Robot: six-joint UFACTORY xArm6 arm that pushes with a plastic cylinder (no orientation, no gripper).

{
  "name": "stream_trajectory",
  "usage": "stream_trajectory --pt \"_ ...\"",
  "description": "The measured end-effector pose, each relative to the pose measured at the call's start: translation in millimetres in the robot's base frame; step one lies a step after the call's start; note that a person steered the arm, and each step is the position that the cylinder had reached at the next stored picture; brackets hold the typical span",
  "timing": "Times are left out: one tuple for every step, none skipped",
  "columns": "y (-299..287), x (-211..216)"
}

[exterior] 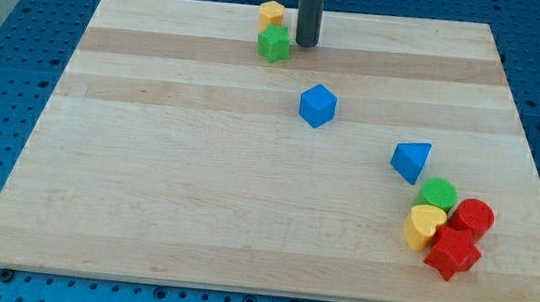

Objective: Move the green star to the top left

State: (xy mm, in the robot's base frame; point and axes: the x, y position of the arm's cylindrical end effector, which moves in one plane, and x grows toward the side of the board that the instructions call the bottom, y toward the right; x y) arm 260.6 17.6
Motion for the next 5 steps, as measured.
stream_trajectory --pt "-23.6 5.2" --pt "-56.8 7.6" --pt "-72.2 6.1" --pt "-85.1 -1.2" --pt "-61.3 1.5"
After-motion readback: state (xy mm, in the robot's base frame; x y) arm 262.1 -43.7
